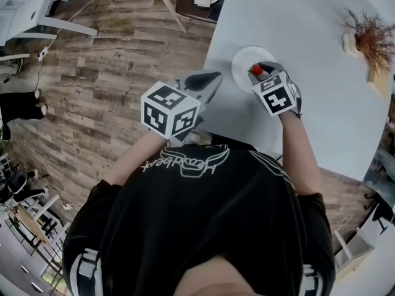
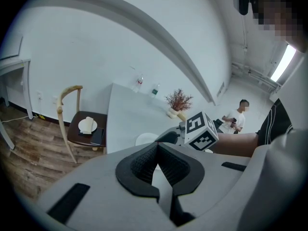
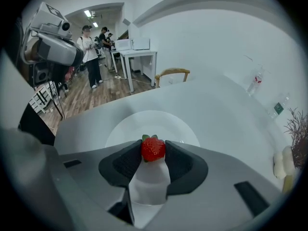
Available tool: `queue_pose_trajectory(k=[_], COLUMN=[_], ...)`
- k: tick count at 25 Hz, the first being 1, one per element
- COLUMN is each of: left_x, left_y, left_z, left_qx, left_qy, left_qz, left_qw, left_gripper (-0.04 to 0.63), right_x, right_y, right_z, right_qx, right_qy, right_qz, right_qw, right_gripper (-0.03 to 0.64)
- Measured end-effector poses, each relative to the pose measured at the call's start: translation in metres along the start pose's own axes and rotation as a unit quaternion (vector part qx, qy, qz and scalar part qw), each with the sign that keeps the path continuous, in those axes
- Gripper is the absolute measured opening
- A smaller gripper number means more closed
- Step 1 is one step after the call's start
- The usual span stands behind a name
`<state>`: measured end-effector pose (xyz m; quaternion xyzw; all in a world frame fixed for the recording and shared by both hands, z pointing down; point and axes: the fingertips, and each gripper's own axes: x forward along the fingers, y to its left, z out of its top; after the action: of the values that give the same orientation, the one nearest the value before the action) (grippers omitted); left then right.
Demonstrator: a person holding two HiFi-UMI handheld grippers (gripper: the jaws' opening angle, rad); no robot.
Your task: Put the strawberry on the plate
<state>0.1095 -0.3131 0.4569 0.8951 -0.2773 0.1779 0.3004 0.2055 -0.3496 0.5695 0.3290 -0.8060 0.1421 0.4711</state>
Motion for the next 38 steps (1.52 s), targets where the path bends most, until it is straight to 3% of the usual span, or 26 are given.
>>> queue_pose_trajectory(k=[13,21,29,34,38], left_x=[-0.017,-0.039,-0.076,-0.110,-0.139], left_y=[0.007,0.002,-0.016,-0.037,-0.060], left_z=[-0.004,-0.010,-0.010,-0.008,-0.012], left_qx=[-0.010,-0.006,0.007,0.024,0.050], left_qy=[-0.006,-0.009,-0.026,-0.041,-0.050], left_qz=[0.009,0.015,0.003,-0.021,-0.041], left_qw=[0.9999,0.9998,0.9996,0.9987,0.9966], left_gripper=[0.008,0.008,0.008,0.008,0.008], right_x=[0.000,-0.015,-0.073,-0.127,-0.177], right_y=[0.000,0.000,0.018,0.061,0.101], right_z=[0.000,0.002,0.022,0.039,0.049], right_qx=[0.017,0.049,0.087,0.124,0.136], right_qy=[0.002,-0.029,-0.101,-0.174,-0.234], right_qz=[0.013,-0.021,-0.066,-0.059,-0.077], right_qw=[1.000,0.998,0.989,0.975,0.959], right_gripper=[0.177,0.192,0.192,0.189,0.113])
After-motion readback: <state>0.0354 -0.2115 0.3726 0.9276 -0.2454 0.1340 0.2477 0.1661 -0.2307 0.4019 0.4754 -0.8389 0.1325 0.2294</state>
